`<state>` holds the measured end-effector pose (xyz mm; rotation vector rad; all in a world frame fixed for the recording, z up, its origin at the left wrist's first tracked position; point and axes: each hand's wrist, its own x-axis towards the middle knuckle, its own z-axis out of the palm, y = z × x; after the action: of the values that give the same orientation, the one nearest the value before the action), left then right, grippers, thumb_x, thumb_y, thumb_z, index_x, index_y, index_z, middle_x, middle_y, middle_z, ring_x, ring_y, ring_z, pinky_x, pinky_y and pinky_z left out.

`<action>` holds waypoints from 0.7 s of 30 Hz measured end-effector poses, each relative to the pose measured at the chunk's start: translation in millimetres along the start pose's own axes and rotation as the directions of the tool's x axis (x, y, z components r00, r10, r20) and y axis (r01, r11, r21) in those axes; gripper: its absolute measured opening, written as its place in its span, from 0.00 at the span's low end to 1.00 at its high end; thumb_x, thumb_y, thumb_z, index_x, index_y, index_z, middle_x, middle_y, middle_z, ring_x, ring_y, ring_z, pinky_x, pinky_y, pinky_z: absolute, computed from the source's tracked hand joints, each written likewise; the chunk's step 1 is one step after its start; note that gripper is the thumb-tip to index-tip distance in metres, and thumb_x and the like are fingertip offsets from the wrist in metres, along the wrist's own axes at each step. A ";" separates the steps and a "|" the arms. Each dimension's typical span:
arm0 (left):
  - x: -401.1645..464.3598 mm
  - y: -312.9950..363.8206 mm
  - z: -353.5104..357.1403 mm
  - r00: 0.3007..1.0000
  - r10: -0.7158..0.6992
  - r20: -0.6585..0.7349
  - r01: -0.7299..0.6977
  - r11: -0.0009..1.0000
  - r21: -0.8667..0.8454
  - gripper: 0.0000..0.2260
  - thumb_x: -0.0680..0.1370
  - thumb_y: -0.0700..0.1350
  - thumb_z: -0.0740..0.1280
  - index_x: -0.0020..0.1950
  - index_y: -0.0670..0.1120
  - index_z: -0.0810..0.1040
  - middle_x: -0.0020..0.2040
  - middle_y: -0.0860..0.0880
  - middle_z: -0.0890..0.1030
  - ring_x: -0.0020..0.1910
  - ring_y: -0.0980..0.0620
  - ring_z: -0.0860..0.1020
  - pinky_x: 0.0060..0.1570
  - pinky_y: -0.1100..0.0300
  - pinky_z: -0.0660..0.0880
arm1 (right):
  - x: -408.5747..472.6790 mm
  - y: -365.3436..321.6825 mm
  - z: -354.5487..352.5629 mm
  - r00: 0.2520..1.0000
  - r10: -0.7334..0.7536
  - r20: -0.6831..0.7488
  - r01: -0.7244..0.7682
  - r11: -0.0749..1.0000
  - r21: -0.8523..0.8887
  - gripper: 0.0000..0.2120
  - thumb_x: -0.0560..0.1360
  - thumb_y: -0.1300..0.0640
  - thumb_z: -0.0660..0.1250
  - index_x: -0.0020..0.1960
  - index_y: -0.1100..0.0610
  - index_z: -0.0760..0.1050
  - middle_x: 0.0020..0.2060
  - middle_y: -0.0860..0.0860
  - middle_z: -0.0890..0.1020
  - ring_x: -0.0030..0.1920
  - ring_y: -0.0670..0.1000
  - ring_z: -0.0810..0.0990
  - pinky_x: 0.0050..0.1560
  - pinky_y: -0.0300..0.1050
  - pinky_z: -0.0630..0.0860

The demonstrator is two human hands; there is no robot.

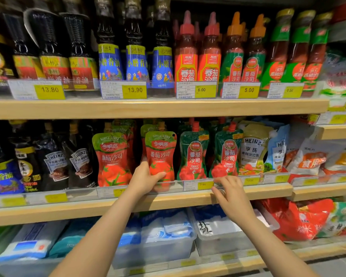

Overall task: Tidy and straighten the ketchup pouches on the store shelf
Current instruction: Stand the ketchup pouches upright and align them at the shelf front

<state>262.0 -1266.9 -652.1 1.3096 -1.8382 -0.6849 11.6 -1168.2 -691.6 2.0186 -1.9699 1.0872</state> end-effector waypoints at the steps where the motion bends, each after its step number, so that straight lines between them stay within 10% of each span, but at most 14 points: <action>1: 0.1 -0.1 -2.7 1.000 -0.014 0.007 0.014 1.000 -0.002 0.23 0.71 0.47 0.73 0.61 0.43 0.67 0.51 0.47 0.78 0.52 0.46 0.78 0.50 0.54 0.75 | -0.1 -0.5 0.3 1.000 0.010 -0.001 -0.010 1.000 0.002 0.09 0.75 0.54 0.65 0.54 0.55 0.75 0.48 0.49 0.76 0.53 0.50 0.68 0.51 0.43 0.64; 9: -42.4 8.3 -8.5 0.994 0.033 -0.107 -0.023 0.995 0.095 0.39 0.71 0.51 0.72 0.73 0.39 0.55 0.67 0.41 0.67 0.67 0.46 0.65 0.63 0.59 0.64 | 0.7 -27.5 -6.8 0.999 0.031 -0.013 -0.029 0.990 0.138 0.10 0.75 0.54 0.64 0.55 0.54 0.73 0.49 0.47 0.74 0.52 0.49 0.72 0.50 0.43 0.67; 12: -76.2 -6.8 -28.0 0.914 0.200 -0.352 -0.166 0.978 0.124 0.35 0.71 0.50 0.72 0.72 0.43 0.59 0.65 0.46 0.68 0.64 0.54 0.65 0.61 0.72 0.58 | 1.4 -61.4 0.0 1.000 -0.026 -0.016 0.029 0.974 0.225 0.11 0.74 0.52 0.65 0.56 0.52 0.72 0.49 0.44 0.73 0.53 0.45 0.70 0.51 0.39 0.65; 15: -73.1 -25.7 -55.4 0.790 0.169 -0.590 -0.071 0.980 0.185 0.35 0.69 0.46 0.74 0.70 0.41 0.60 0.65 0.40 0.68 0.66 0.46 0.64 0.66 0.57 0.60 | 10.0 -100.2 17.8 0.998 -0.059 0.011 0.053 0.952 0.301 0.15 0.74 0.49 0.65 0.59 0.51 0.70 0.52 0.43 0.74 0.55 0.42 0.70 0.53 0.36 0.66; 21: -47.6 -35.8 -51.8 0.852 0.052 -0.521 0.098 0.961 0.257 0.43 0.70 0.49 0.74 0.74 0.43 0.49 0.69 0.35 0.62 0.66 0.36 0.64 0.61 0.44 0.67 | 43.1 -149.0 57.6 0.974 0.219 0.055 -0.224 0.907 0.356 0.38 0.70 0.43 0.69 0.72 0.56 0.55 0.68 0.53 0.67 0.64 0.53 0.70 0.57 0.46 0.71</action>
<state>332.5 -1233.5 -663.8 1.5173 -1.4933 -0.0509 165.9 -1213.4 -652.1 1.9970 -2.1822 1.5950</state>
